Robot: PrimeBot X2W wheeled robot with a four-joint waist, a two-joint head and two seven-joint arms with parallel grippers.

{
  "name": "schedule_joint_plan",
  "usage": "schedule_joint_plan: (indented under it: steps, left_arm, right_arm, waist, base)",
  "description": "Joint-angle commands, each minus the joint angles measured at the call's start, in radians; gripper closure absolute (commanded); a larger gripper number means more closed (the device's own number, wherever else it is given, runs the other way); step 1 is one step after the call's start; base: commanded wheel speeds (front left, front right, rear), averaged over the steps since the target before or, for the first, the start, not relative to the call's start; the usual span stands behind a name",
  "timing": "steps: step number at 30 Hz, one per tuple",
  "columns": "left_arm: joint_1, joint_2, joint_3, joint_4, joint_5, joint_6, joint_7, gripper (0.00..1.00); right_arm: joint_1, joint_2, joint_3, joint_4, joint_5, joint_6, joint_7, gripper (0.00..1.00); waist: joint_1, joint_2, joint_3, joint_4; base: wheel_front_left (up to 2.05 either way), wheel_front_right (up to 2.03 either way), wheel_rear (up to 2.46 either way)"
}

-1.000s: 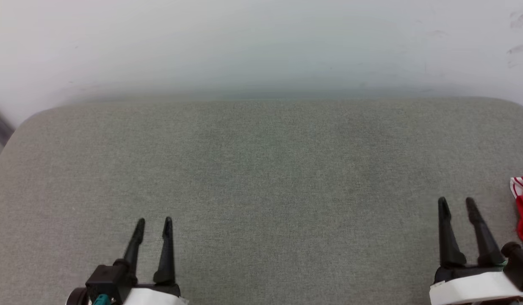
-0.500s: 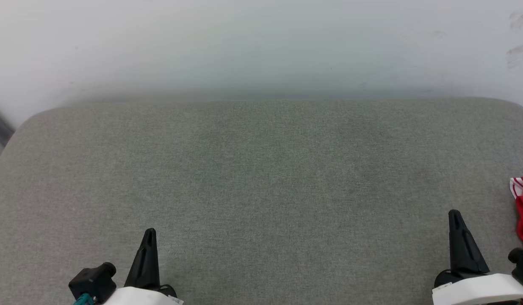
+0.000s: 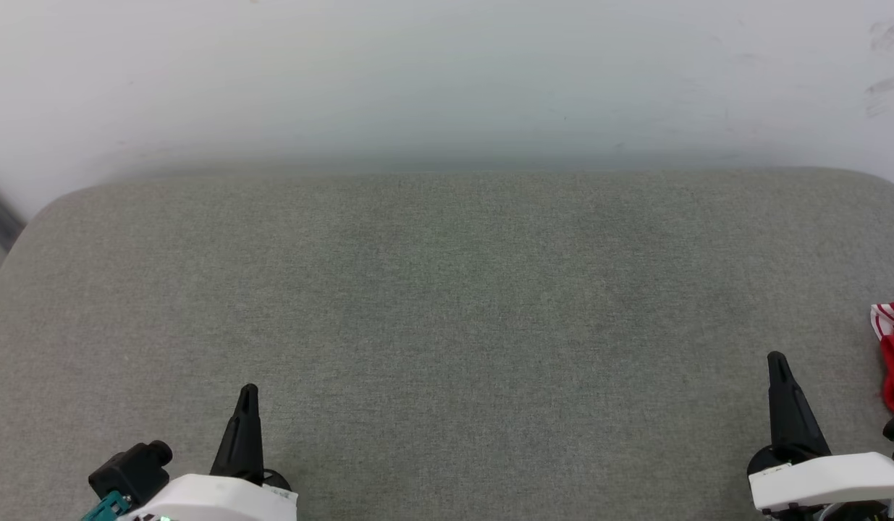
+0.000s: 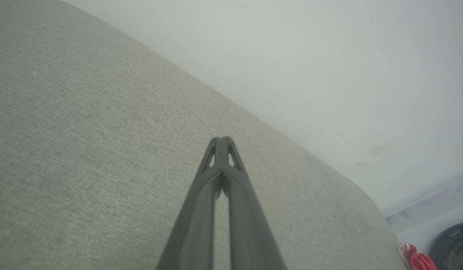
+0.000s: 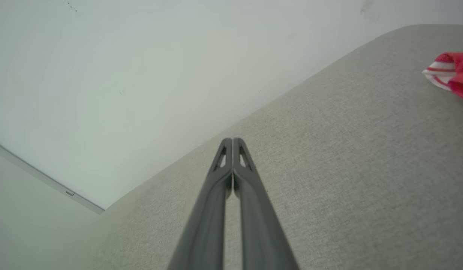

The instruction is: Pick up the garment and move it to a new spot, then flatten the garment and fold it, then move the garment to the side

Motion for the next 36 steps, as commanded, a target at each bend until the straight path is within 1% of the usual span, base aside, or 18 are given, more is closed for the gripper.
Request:
schedule_joint_plan:
  steps: [1, 17, 36]
  left_arm:
    - [-0.03, 0.007, 0.005, -0.008, -0.034, -0.006, 0.007, 1.0]
    - [-0.061, 0.01, 0.027, 0.018, -0.252, -0.018, 0.063, 1.0]
    - [-0.091, 0.01, 0.05, 0.044, -0.467, -0.031, 0.119, 1.0]
  right_arm:
    - [-0.027, -0.005, -0.002, -0.006, 0.037, 0.0, 0.006, 1.0]
    - [-0.054, -0.007, -0.005, 0.02, 0.254, 0.0, 0.062, 1.0]
    - [-0.078, -0.007, -0.011, 0.047, 0.47, 0.0, 0.119, 1.0]
  waist:
    - [0.0, 0.0, 0.0, 0.0]
    - [-0.0001, 0.0, -0.003, -0.001]
    - [-0.0001, 0.0, -0.006, -0.002]
  base:
    - [0.0, 0.0, 0.0]
    - [0.0, 0.0, 0.0]
    - [0.0, 0.0, 0.0]
